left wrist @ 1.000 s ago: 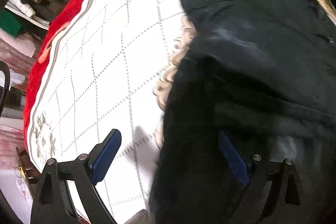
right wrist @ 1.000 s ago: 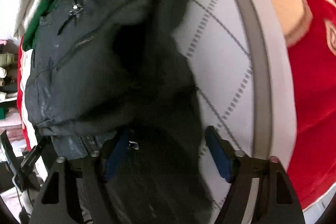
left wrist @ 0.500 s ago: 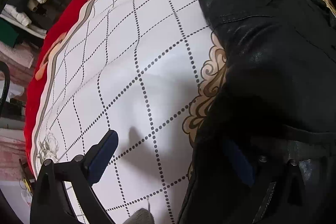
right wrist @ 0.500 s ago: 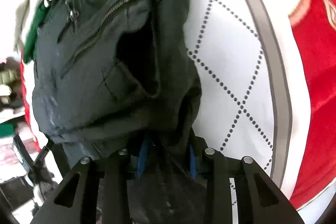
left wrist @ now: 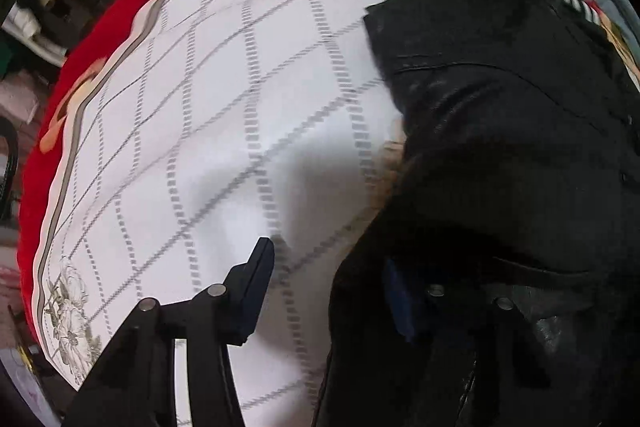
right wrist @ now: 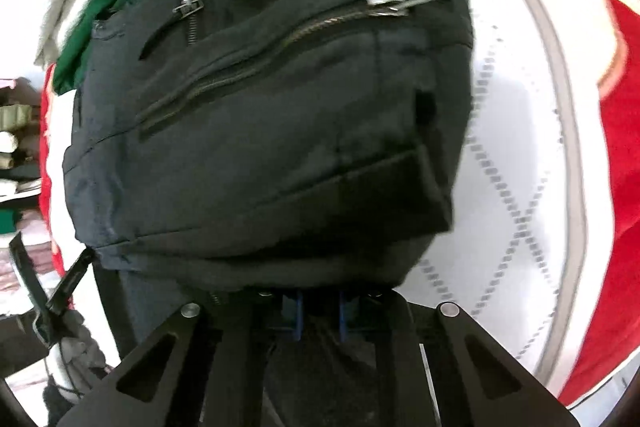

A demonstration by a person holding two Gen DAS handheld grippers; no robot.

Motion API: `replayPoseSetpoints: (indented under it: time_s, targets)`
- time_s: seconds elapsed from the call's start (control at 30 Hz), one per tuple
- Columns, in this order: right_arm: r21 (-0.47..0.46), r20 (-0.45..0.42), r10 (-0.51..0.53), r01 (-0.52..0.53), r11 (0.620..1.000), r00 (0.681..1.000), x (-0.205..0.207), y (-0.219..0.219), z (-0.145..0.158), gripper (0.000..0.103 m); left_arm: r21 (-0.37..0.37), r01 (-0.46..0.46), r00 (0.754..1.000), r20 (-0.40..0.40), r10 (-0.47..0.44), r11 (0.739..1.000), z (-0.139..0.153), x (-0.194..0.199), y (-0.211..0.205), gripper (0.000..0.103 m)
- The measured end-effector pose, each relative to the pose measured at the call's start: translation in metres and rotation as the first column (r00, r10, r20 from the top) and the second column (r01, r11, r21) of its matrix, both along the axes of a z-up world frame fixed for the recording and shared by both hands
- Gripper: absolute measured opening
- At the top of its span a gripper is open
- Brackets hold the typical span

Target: Fold large clothes

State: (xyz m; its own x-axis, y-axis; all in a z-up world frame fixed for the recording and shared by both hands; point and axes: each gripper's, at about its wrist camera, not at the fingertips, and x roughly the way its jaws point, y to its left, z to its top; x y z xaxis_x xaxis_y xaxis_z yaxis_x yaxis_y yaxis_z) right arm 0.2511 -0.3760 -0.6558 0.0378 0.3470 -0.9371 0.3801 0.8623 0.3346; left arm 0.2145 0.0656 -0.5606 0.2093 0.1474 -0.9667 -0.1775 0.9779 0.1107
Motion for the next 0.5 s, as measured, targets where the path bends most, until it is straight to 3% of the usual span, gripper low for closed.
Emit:
replayPoseSetpoints:
  time_s: [0.23,0.33,0.4,0.47,0.5]
  targets:
    - [0.112,0.010,0.150,-0.150,0.982,0.989,0.002,0.032,0.002,0.012,0.101,-0.061,0.998,-0.018,0.063,0.993,0.001,-0.009,0.062,0.052]
    - [0.070,-0.004,0.163,-0.162,0.984,0.987,0.004,0.035,0.004,0.012,0.108,-0.071,0.996,-0.038,0.075,0.992,-0.002,-0.018,0.081,0.053]
    - [-0.018,-0.040,0.085,-0.086,0.996,0.996,-0.005,0.005,0.001,0.012,0.098,-0.065,0.997,-0.038,0.069,0.993,-0.002,-0.022,0.085,0.057]
    - [0.040,-0.077,-0.075,0.078,0.996,0.994,-0.020,-0.034,-0.010,0.012,0.111,-0.051,0.997,-0.046,0.056,0.993,-0.005,-0.022,0.081,0.069]
    - [0.036,-0.092,-0.087,0.090,0.995,0.992,-0.023,-0.041,-0.012,0.012,0.108,-0.051,0.997,-0.046,0.057,0.993,-0.006,-0.022,0.079,0.074]
